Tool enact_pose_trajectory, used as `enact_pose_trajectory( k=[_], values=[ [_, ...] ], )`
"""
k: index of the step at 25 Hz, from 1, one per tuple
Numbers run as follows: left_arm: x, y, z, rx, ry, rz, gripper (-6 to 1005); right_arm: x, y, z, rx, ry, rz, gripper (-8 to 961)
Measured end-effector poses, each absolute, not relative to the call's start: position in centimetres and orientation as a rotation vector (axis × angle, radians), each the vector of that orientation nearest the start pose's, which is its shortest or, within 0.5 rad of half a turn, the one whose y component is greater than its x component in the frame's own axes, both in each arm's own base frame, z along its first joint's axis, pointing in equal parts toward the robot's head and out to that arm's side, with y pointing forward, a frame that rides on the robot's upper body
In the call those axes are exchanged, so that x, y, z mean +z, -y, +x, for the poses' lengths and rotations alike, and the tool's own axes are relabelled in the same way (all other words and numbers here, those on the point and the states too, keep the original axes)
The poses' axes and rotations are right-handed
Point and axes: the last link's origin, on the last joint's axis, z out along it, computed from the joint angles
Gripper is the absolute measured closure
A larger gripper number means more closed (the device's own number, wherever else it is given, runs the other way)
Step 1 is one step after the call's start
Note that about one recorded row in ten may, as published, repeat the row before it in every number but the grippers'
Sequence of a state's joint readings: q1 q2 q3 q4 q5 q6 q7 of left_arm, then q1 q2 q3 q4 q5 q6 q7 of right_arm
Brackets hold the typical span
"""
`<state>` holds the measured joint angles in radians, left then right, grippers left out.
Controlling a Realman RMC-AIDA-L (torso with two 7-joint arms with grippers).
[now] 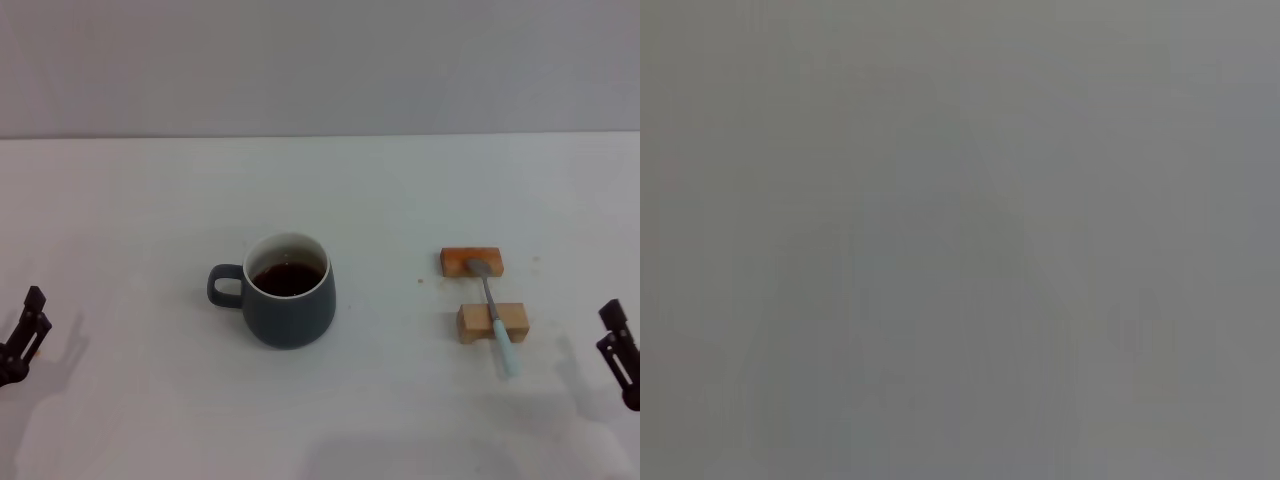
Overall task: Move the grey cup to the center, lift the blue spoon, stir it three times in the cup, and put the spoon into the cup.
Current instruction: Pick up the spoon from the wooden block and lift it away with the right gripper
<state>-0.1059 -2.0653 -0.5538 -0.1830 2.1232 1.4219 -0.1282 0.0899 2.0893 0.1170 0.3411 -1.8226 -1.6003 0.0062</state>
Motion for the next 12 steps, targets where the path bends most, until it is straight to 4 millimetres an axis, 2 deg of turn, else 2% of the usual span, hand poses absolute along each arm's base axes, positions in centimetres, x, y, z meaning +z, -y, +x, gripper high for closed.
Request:
enact_pose_trajectory(
  k=[12],
  values=[
    [-1.5, -20.6, -37.6, -0.657, 0.568, -1.558, 137, -7.2, -17.8, 32.0, 0.823, -0.596, -1.695, 167]
  ],
)
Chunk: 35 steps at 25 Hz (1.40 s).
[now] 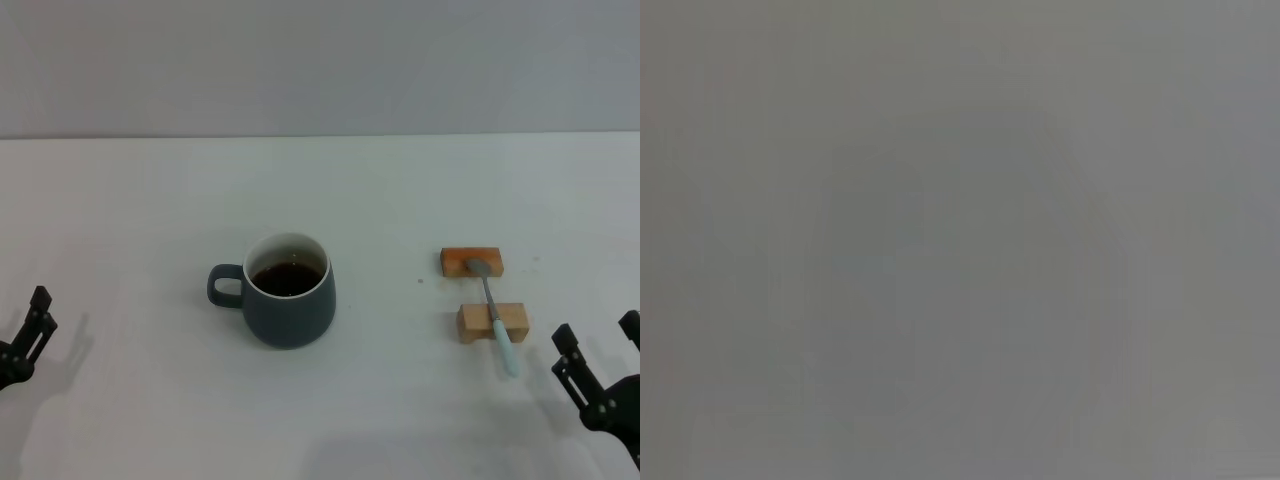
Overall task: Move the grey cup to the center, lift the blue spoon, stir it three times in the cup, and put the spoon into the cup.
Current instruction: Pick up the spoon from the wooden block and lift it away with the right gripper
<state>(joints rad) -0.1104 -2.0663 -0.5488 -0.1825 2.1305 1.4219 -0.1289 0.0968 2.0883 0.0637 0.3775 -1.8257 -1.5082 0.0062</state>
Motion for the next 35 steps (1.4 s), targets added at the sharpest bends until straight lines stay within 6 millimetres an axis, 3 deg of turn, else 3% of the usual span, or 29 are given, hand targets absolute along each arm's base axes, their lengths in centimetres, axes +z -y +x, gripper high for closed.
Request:
enact_pose_trajectory(
  k=[12, 35],
  values=[
    [-1.6, -20.9, -37.3, -0.663, 0.562, -1.572, 137, -8.2, -16.9, 32.0, 0.804, -0.639, -1.737, 167],
    [-1.7, -20.7, -37.4, -0.658, 0.567, -1.572, 137, -9.7, -18.3, 31.7, 0.765, -0.687, -1.814, 167]
  ],
)
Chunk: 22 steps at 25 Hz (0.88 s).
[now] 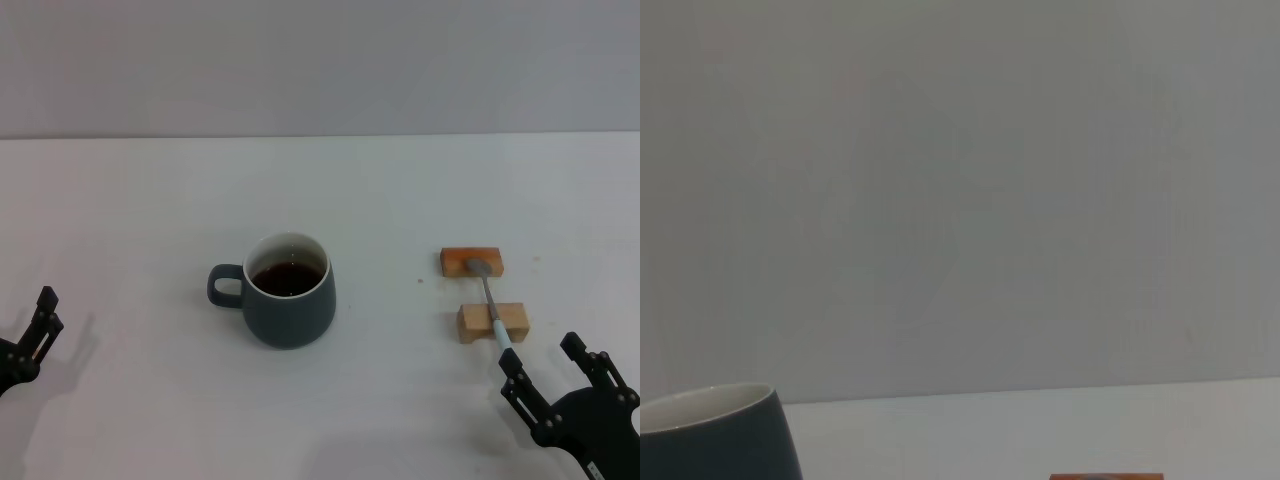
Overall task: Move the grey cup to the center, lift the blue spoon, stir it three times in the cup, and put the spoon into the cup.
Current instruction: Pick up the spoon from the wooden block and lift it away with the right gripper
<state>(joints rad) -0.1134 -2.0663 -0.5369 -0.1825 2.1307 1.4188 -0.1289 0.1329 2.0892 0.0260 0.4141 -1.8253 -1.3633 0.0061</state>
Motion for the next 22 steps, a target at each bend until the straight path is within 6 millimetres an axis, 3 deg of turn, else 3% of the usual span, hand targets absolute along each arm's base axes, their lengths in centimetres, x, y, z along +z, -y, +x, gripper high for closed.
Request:
enact_pose_trajectory(
  k=[22],
  values=[
    [-1.7, -20.6, -37.5, -0.655, 0.568, -1.572, 137, -10.5, -19.4, 31.6, 0.728, -0.706, -1.862, 168]
  ],
)
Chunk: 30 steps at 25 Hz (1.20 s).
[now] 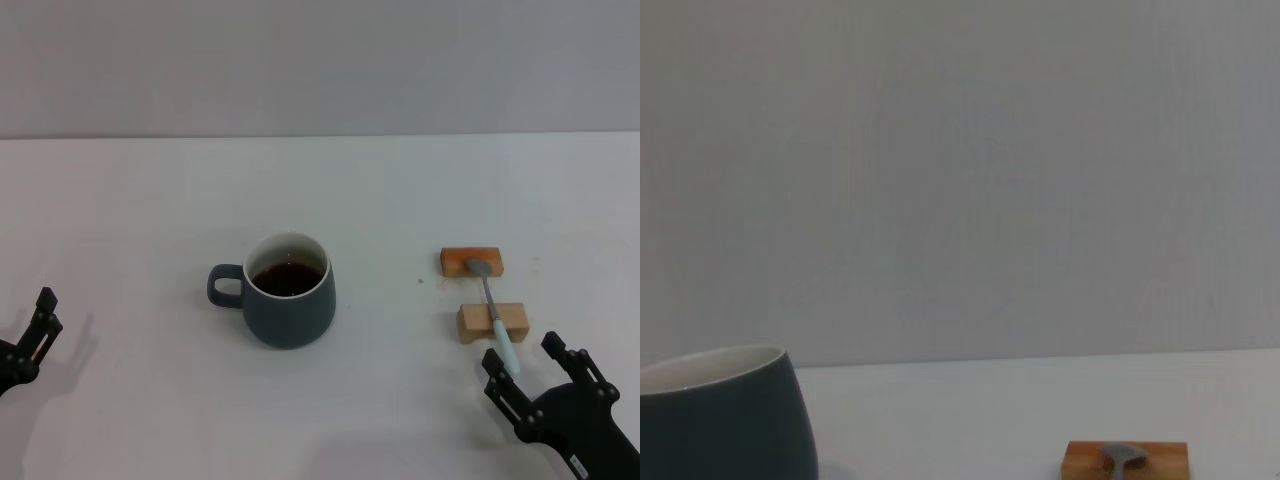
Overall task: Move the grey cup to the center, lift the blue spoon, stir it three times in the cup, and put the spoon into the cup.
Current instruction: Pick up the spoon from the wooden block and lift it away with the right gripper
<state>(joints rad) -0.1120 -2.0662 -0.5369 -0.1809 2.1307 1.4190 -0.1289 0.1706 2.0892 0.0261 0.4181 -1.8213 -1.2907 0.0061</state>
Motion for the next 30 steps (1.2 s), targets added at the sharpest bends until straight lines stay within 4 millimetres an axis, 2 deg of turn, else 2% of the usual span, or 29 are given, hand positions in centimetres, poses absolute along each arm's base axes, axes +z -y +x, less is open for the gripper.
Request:
enact_pose_trajectory(
  k=[30],
  values=[
    [-1.57, -20.61, -37.56, -0.653, 0.565, -1.572, 137, -10.62, -19.47, 31.43, 0.736, -0.72, -1.861, 168]
  ],
)
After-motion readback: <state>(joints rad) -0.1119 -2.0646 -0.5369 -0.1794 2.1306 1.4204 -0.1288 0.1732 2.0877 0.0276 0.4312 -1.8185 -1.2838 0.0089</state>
